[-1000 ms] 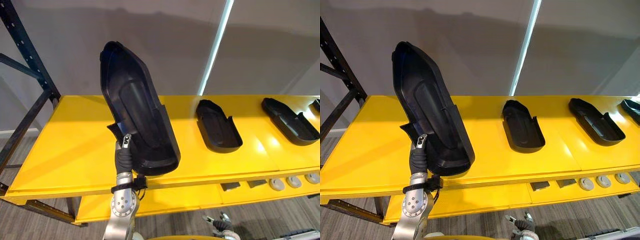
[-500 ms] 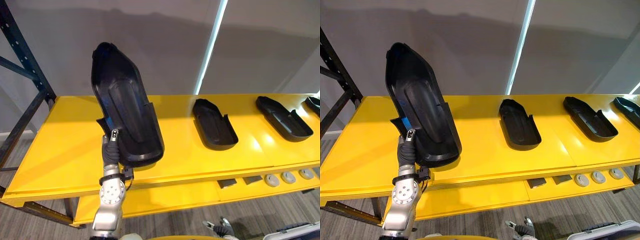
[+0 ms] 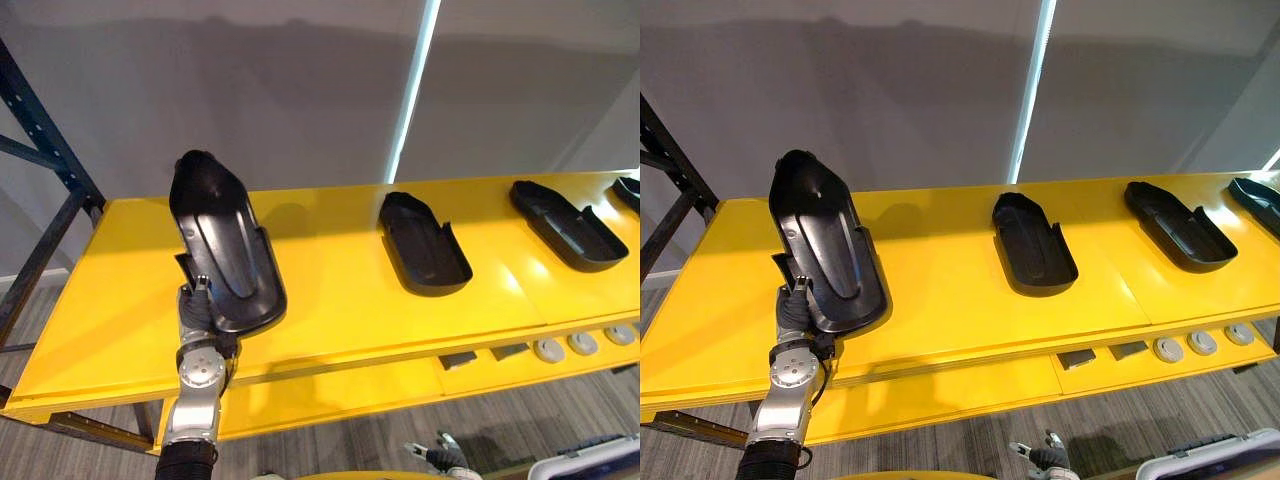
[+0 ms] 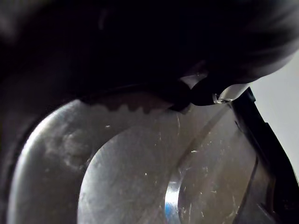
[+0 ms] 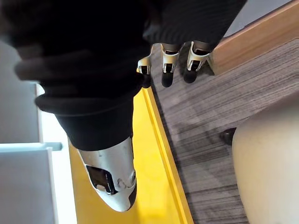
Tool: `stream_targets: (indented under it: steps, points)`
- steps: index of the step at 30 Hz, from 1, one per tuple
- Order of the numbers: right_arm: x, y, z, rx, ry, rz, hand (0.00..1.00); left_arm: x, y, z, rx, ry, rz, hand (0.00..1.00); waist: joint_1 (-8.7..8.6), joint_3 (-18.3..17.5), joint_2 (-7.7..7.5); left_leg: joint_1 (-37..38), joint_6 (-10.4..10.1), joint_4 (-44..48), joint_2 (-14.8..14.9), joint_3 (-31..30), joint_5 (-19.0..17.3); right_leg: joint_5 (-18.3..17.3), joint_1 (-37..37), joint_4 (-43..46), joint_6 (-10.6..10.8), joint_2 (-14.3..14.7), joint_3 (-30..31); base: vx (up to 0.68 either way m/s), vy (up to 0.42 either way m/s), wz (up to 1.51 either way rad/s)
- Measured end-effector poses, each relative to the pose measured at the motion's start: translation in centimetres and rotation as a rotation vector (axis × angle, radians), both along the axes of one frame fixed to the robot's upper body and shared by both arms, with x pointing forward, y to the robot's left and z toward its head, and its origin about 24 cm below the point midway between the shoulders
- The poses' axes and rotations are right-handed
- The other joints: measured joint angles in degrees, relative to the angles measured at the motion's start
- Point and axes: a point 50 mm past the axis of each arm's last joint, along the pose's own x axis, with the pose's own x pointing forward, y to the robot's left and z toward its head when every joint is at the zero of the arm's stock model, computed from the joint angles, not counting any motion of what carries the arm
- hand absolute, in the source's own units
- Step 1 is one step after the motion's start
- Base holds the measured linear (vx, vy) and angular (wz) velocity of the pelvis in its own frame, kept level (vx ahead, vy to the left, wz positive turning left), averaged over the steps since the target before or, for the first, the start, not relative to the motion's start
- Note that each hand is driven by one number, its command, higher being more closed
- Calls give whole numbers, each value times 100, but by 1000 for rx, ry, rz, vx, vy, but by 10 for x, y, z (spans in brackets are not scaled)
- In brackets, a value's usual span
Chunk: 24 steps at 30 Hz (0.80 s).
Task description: Walk over and take plastic housings, then place them on the shelf
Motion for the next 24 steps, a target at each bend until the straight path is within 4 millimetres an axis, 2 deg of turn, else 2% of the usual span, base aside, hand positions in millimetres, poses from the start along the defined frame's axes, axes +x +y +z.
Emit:
stream_targets:
  steps: [9,10,17,24]
  points:
    - [3,0,1,-1,-7,13,0,13,17,1,42,39,26,100,-60,26,-16,157,-17,-372,-171,-70,113,-6,-22,-97,38,-73,43,-32,11,-5]
    - [3,0,1,0,-7,14,0,15,18,3,47,39,14,0,-63,26,-25,157,5,-372,-176,-70,129,-3,-22,-102,43,-76,50,36,5,1]
    - [4,1,0,16,-8,26,0,33,25,14,85,29,9,0,-71,48,-35,158,12,-376,-180,-170,131,24,2,-115,56,-62,32,57,-8,0]
    - [7,2,0,24,-4,35,0,36,27,17,96,27,12,0,-169,114,-100,209,12,-384,-185,-249,131,19,70,-122,49,-64,-9,-7,-2,2]
